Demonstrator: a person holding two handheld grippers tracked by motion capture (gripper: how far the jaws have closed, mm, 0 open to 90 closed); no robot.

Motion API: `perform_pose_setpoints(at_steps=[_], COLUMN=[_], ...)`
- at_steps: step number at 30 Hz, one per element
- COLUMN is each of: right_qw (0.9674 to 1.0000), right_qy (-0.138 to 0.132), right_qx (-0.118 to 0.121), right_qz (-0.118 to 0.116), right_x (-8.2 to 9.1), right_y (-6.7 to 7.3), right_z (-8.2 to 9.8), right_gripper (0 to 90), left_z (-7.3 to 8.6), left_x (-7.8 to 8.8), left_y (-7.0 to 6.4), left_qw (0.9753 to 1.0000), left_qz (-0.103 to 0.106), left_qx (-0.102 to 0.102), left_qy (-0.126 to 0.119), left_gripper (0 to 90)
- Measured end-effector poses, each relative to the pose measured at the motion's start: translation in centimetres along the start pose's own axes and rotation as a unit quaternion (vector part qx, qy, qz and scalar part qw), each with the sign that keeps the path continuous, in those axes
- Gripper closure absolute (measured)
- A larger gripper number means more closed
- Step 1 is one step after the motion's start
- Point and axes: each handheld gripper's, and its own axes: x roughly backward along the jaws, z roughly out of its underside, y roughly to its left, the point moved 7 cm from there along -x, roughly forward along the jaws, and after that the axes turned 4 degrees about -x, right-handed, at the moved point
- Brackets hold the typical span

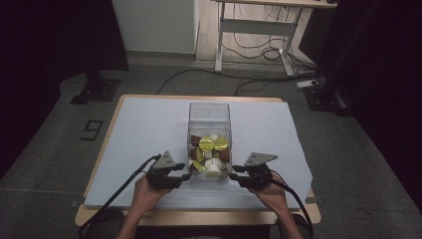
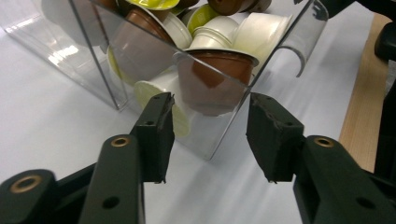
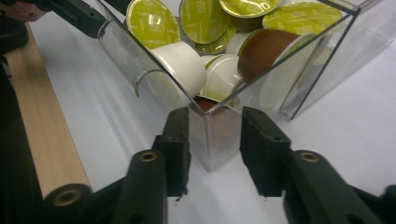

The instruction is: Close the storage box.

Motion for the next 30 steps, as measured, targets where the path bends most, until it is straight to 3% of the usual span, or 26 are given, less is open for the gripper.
perform_pose_setpoints(at_steps=[6,15,30], right_qw=[0.9999,0.9999,0.9995], right_qy=[0.007,0.006,0.012], right_qx=[0.012,0.005,0.002], right_qz=[0.007,0.008,0.03], right_x=[-0.1,-0.5,-1.1], right_y=[0.0,-0.5,-1.6], right_z=[0.0,-0.6,-1.0], right_gripper=[68.0,70.2,72.9], left_z=[-0.3,-0.7,-1.2], left_x=[-0.1,-0.1,-0.8], left_y=[0.0,0.8,2.0], left_qw=[1.0,0.9999,0.9997], left_qz=[0.001,-0.007,-0.011], left_qx=[-0.001,0.005,0.01], left_qy=[-0.009,-0.015,-0.018], left_gripper=[58.0,65.4,67.5])
